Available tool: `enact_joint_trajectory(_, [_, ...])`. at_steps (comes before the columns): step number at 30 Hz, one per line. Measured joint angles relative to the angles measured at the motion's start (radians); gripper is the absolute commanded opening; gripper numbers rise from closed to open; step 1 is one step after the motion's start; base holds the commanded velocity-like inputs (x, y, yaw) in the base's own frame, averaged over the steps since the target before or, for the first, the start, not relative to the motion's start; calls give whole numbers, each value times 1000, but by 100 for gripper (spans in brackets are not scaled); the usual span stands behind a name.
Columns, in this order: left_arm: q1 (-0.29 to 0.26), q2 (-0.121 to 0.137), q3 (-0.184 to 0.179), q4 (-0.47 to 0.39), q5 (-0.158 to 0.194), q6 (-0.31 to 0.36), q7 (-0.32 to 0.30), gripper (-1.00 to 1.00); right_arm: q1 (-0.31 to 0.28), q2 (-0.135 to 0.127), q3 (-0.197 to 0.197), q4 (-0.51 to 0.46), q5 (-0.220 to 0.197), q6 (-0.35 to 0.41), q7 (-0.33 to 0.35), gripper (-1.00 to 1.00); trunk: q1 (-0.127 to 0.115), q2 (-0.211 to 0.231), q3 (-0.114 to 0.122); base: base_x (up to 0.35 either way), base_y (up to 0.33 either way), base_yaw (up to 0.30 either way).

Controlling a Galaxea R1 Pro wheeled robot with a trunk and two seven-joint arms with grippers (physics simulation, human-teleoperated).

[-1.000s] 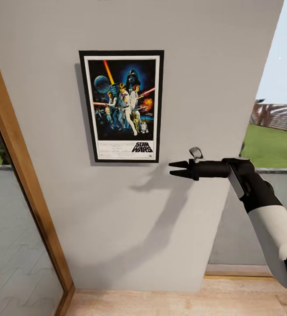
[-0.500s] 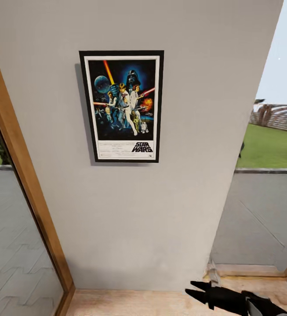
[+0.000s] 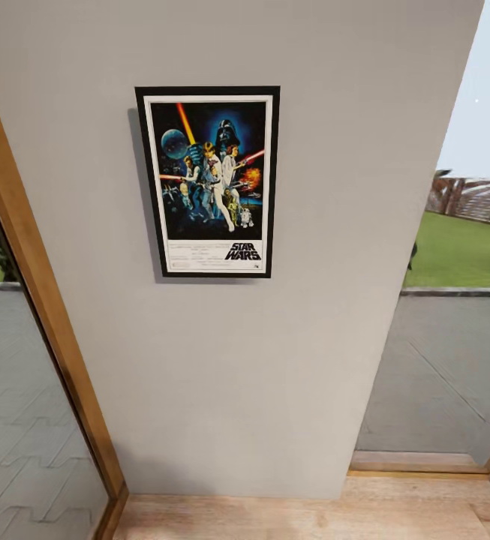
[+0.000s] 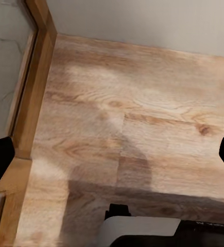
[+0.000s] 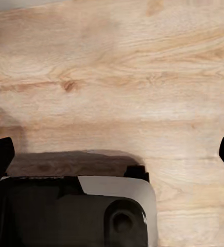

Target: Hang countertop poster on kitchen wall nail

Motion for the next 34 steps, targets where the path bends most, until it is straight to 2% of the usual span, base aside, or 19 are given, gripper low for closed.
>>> enact_joint_trajectory(2, [0, 0, -1, 8, 0, 0, 20, 100, 8, 15, -1, 0, 0, 1, -90, 100, 0, 0, 0, 0, 0, 0])
enact_joint_trajectory(3, [0, 0, -3, 13, 0, 0, 34, 100, 13, 28, -1, 1, -1, 1, -164, 100, 0, 0, 0, 0, 0, 0])
enact_joint_trajectory(7, [0, 0, -4, 20, -1, 0, 52, 100, 20, 52, -1, 1, -2, 3, -311, 100, 0, 0, 0, 0, 0, 0])
enact_joint_trajectory(9, [0, 0, -4, 22, -1, 0, 56, 100, 22, 58, -2, 2, -4, 5, -346, 100, 0, 0, 0, 0, 0, 0])
enact_joint_trajectory(34, [0, 0, -5, 23, -1, 0, 57, 100, 23, 60, -2, 0, -6, 0, -369, 100, 0, 0, 0, 0, 0, 0])
